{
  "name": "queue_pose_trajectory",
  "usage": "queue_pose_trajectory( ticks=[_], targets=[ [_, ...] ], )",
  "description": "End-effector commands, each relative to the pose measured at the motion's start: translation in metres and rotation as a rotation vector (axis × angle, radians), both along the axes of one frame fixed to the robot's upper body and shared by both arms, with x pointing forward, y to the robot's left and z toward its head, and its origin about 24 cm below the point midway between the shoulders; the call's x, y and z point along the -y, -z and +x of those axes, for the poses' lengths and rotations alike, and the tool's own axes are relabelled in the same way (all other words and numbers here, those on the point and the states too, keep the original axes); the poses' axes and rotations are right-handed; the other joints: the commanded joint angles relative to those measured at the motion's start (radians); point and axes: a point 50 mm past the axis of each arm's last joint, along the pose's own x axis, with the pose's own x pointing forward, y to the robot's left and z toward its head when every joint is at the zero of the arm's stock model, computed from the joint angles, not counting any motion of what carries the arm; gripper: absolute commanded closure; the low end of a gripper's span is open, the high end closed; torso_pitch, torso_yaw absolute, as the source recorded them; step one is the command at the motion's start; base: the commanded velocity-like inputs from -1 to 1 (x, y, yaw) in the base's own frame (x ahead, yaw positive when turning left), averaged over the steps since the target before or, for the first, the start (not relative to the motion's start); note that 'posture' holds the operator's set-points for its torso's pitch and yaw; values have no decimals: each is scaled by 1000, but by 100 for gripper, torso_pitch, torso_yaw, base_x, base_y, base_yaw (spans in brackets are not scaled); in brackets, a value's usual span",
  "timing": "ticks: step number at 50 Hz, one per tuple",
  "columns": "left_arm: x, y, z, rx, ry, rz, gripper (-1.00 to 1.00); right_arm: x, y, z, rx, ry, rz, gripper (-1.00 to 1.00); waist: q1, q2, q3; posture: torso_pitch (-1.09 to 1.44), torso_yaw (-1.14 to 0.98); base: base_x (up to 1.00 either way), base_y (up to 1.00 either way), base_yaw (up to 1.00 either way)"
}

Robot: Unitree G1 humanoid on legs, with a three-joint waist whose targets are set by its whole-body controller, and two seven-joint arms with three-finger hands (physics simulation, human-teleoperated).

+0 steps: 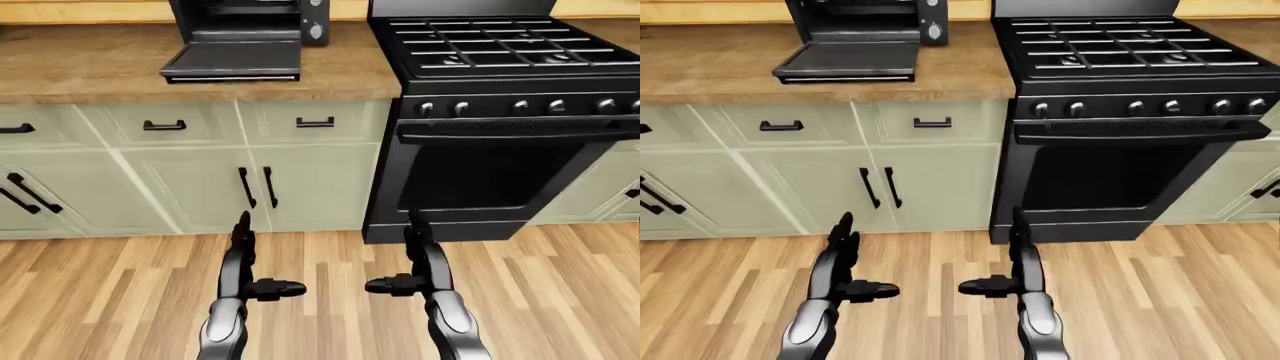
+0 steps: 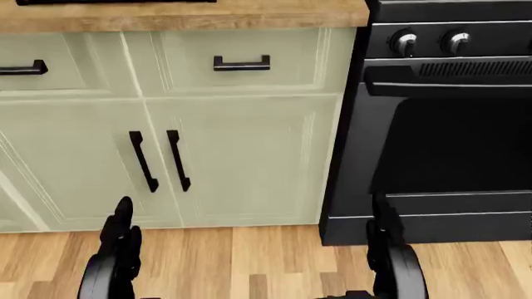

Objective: Close the toaster oven door.

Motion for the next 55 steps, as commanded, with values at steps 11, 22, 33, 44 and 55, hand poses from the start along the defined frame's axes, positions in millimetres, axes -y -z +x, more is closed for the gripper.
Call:
queue_pose_trajectory(
  ticks=[11, 22, 33, 44, 55],
  targets=[
    [-16, -52, 5, 209, -3, 6, -100, 9, -56, 16, 193, 1, 3, -100, 8, -5, -77, 0, 0, 0, 0, 0],
    [-63, -87, 11, 269, -101, 12, -100, 31, -93, 28, 253, 23, -11, -100, 8, 1, -88, 0, 0, 0, 0, 0],
    [-100, -148, 9, 383, -165, 69, -100, 47, -157, 26, 366, 41, -13, -100, 8, 3, -82, 0, 0, 0, 0, 0],
    [-127, -195, 6, 435, -259, 99, -100, 64, -205, 22, 438, 58, -14, -100, 6, 9, -68, 0, 0, 0, 0, 0],
    [-154, -223, 1, 490, -318, 87, -100, 87, -243, 21, 514, 112, -26, -100, 7, 9, -53, 0, 0, 0, 0, 0]
  ],
)
